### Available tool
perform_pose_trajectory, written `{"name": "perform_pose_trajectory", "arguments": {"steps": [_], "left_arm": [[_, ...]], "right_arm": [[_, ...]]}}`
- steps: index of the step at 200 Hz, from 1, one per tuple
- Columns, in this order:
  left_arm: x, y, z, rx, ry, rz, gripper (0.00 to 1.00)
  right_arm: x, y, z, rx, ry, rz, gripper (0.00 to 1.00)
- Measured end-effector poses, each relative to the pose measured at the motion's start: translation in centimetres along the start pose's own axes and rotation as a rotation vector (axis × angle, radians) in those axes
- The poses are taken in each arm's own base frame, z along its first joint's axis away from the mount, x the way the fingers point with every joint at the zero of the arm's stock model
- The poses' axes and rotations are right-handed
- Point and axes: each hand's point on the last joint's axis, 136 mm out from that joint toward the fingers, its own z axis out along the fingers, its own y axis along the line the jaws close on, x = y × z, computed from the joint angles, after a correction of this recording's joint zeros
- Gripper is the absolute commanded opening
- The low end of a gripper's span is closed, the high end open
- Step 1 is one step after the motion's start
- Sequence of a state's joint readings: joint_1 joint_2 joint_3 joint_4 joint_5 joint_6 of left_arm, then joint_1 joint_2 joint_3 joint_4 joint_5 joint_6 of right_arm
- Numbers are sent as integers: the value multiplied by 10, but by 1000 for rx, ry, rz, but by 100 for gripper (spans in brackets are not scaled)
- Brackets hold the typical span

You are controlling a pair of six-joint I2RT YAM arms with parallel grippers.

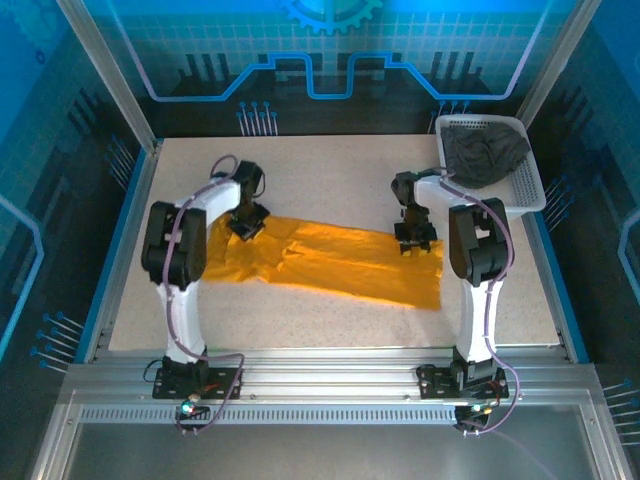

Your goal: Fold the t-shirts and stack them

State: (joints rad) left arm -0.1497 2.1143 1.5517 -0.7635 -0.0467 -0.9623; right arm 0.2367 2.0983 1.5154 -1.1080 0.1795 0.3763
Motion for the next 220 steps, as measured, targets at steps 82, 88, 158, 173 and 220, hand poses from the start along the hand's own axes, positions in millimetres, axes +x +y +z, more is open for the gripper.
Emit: {"name": "perform_pose_trajectory", "arguments": {"steps": [82,88,158,173,220], "left_arm": [[-35,-265,30,696,20,86,15],[-28,-279,30,746,30,80,17],[-6,-312,-4,907,80,75,44],[-4,-286,-30,834,63,91,44],[48,-155,-178,727,-9,228,46]], "right_arm": [[119,135,4,-162,138,2,31],[123,150,3,-181,143,-4,32],[115,176,-29,-349,58,69,50],[121,156,-45,-384,11,73,52],[162,123,-45,-439,16,-24,56]]}}
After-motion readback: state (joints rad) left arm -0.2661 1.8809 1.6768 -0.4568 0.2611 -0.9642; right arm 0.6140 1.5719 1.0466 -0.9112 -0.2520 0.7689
